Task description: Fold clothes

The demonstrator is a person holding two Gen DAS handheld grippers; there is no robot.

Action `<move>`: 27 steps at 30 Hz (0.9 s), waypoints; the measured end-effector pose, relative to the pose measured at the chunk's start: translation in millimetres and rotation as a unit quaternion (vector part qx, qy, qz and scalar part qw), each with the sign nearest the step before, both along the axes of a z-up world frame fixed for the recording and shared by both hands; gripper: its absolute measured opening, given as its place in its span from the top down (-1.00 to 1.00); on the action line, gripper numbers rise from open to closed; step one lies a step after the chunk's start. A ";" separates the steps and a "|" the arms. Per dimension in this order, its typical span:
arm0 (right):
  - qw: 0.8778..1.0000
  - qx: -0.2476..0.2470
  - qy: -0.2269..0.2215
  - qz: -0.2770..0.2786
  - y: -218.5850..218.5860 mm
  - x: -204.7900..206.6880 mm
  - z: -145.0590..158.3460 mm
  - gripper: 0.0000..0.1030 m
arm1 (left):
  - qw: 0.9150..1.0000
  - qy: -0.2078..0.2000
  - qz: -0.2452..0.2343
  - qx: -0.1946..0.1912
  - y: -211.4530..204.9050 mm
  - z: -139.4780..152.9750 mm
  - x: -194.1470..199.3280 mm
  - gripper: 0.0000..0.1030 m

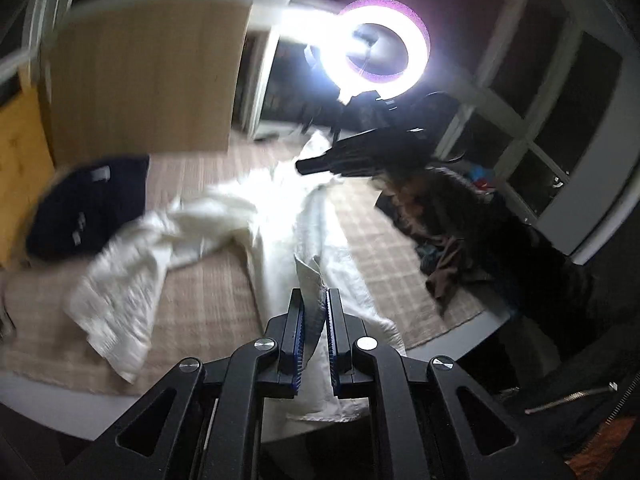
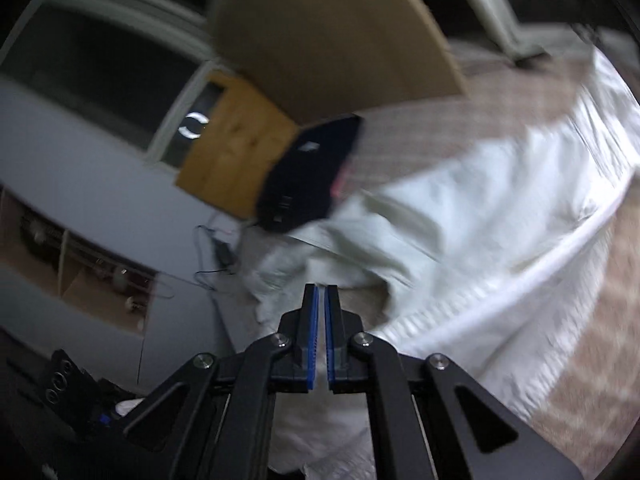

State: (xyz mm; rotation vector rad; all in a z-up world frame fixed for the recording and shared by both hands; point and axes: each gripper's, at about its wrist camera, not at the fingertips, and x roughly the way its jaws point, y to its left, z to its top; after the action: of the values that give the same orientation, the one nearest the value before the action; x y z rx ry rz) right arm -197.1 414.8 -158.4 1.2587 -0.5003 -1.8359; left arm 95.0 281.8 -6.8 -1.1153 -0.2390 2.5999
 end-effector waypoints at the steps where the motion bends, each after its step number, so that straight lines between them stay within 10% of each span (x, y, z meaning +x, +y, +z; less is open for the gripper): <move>1: 1.000 0.008 0.006 0.002 3.2 3.3 3.9 0.93 | 1.000 0.000 -0.017 -0.003 10.6 0.0 1.8 0.82; 5: 0.998 0.055 -0.014 -0.018 41.0 15.5 -21.3 0.93 | 0.994 -0.021 -0.103 -0.002 65.0 -19.6 3.0 0.81; 10: 0.990 0.107 -0.073 -0.050 89.6 34.3 -96.5 0.93 | 0.968 -0.126 -0.216 0.014 152.5 -124.1 -12.3 0.81; 17: 0.983 0.107 -0.109 -0.099 135.0 42.3 -151.5 0.88 | 0.946 -0.239 -0.219 0.027 197.7 -219.1 -33.0 0.60; 22: 0.981 0.167 -0.043 -0.086 140.5 57.8 -119.3 0.80 | 0.958 -0.202 -0.204 0.019 172.2 -172.8 -4.1 0.47; 27: 0.989 0.139 0.001 -0.048 124.3 97.7 -86.2 0.46 | 0.983 -0.178 -0.043 -0.003 58.4 -141.9 7.6 0.23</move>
State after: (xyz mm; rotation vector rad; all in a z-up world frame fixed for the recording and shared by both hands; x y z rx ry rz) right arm -99.4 539.1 -244.6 1.4365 -0.3154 -2.0399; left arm 102.6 340.2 -148.8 -1.5531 -0.2536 2.3120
